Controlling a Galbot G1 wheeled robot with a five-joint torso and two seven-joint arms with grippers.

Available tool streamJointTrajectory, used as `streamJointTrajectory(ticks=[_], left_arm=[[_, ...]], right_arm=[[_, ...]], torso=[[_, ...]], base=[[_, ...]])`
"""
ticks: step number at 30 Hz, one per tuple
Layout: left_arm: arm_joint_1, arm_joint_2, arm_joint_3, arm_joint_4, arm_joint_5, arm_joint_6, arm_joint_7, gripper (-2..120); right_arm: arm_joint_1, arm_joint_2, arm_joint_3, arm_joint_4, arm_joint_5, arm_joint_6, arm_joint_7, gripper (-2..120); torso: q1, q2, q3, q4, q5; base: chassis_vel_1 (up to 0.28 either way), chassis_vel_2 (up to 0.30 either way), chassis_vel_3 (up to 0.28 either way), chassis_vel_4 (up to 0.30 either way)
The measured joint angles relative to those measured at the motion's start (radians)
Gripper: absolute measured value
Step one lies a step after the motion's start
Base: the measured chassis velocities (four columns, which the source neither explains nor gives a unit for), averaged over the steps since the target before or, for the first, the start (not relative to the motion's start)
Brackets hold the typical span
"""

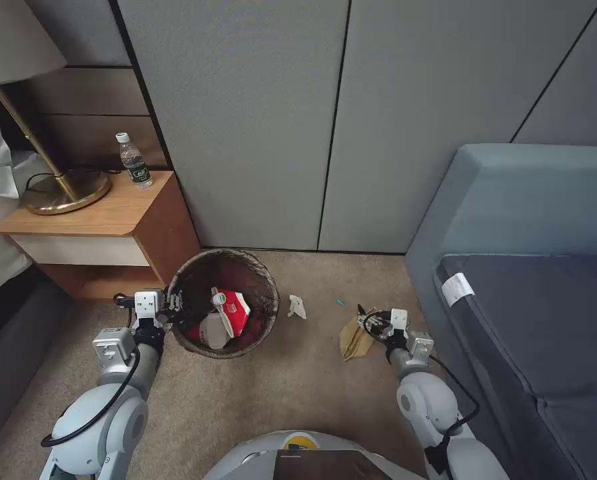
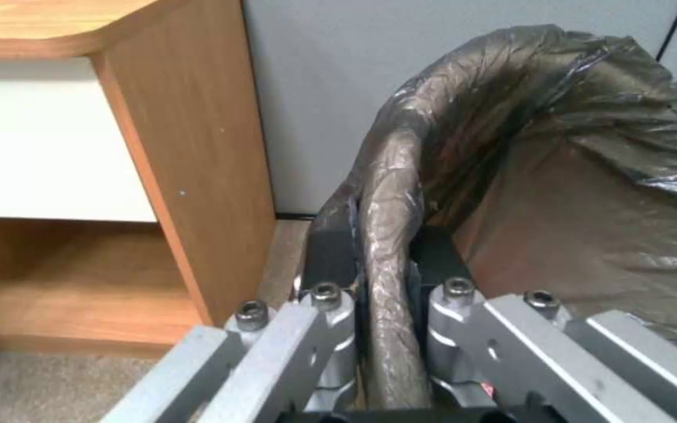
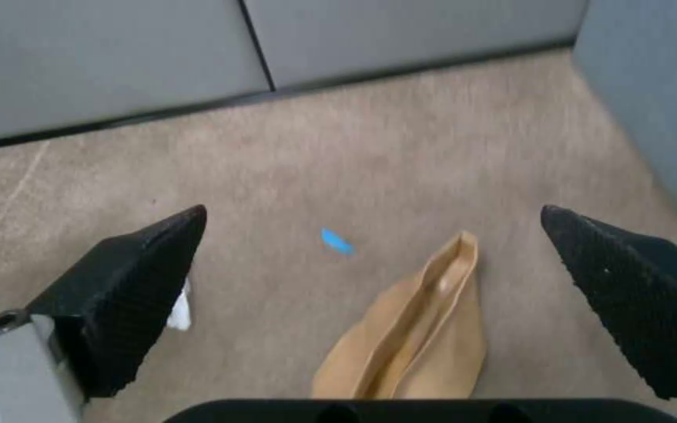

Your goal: Pick up the trash bin, then pick up the garbage from the floor and place it into the trash bin.

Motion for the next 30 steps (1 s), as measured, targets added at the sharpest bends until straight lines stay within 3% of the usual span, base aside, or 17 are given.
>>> streamJointTrajectory(ticks=[10, 30], left_arm=[[0.003, -0.003, 0.001, -0.009, 0.005, 0.002, -0.001, 5], [0.001, -0.008, 0.009, -0.012, 0.017, 0.006, -0.004, 5]], right_arm=[[0.082, 0.006, -0.061, -0.102, 0.116, -0.060, 0.142, 100], [0.251, 0.027, -0.164, -0.330, 0.158, -0.056, 0.218, 100]], torso=[[0.000, 0.000, 0.000, 0.0002, 0.0000], [0.000, 0.000, 0.000, 0.0002, -0.0001]], base=[[0.000, 0.000, 0.000, 0.000], [0.000, 0.000, 0.000, 0.000]])
